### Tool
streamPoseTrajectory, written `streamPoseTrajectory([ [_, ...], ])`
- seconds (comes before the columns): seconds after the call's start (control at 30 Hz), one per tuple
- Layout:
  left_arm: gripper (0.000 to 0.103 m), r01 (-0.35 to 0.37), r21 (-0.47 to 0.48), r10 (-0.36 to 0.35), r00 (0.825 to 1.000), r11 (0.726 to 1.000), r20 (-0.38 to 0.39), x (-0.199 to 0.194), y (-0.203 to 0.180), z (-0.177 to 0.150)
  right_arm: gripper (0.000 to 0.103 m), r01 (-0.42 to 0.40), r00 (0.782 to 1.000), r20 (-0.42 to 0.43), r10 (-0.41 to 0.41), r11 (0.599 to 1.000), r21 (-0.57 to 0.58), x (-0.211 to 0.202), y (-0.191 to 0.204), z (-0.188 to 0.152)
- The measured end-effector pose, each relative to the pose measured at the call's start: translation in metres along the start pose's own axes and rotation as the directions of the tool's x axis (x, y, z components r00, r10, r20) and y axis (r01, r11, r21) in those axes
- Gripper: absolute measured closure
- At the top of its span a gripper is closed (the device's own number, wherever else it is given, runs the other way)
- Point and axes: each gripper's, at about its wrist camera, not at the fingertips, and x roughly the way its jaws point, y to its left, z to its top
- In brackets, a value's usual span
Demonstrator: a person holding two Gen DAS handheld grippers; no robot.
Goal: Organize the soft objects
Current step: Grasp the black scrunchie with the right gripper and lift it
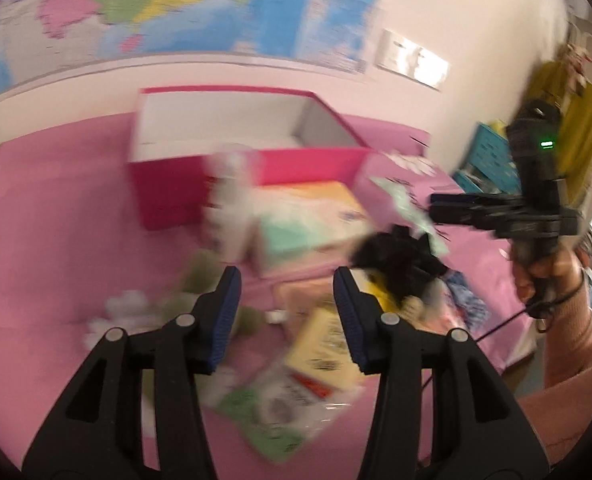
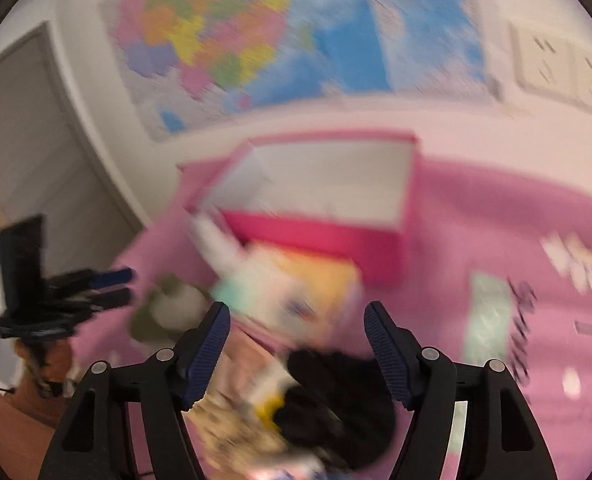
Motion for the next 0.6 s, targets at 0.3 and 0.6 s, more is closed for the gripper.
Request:
streamPoseTrajectory([
  [0.3,0.047,0.180,0.069,-0.170,0.977,0.981,-0.125,0.058,-0.055,0.003,0.032,0.032,0.992,-0.128,-0.015,0.991,0.132,0.030,-0.054,-0.049],
  [0.6,0.046,0.219,0.028,-0.205,0.947,0.975,-0.248,0.107,-0.075,0.006,0.049,-0.059,0.991,-0.106,0.076,0.986,0.156,0.039,-0.062,-0.055],
])
